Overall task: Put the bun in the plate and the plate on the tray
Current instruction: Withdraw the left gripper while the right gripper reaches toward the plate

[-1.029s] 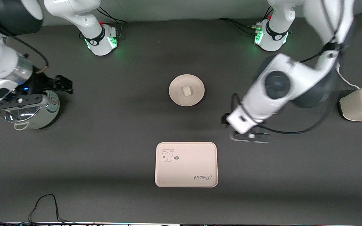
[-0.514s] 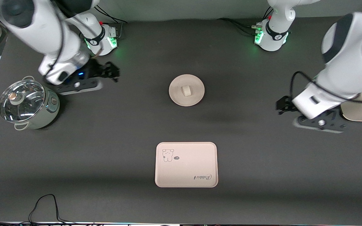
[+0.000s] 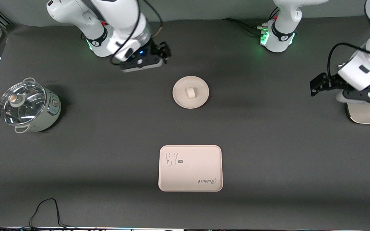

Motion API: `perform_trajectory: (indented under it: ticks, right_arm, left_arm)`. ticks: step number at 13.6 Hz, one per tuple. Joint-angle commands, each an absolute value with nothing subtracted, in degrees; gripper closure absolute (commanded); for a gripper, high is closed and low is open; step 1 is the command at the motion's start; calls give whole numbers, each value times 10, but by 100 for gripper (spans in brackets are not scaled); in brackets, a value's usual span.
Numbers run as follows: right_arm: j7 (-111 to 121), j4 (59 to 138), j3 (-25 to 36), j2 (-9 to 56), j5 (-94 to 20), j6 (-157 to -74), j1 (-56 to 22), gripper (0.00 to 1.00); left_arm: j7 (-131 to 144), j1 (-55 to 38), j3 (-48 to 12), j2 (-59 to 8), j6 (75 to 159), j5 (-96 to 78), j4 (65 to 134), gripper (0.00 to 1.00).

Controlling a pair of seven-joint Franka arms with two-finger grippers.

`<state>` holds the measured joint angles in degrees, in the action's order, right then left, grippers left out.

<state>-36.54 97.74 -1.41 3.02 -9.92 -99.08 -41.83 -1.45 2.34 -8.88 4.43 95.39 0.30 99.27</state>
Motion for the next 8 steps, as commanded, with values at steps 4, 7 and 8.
perform_trajectory:
  ticks: [4, 7, 8]
  right_arm:
    - [-373, 1036, -15, -10, -140, -1016, -416, 0]
    - [-375, 1129, -14, -37, -141, -1100, -434, 0]
    - [-375, 1154, -14, -37, -140, -1128, -439, 0]
  left_arm:
    - [-24, 11, -75, 62, 905, -4, 984, 0]
    - [-20, 11, -75, 55, 909, -4, 980, 0]
    - [-20, 14, -75, 57, 909, -4, 981, 0]
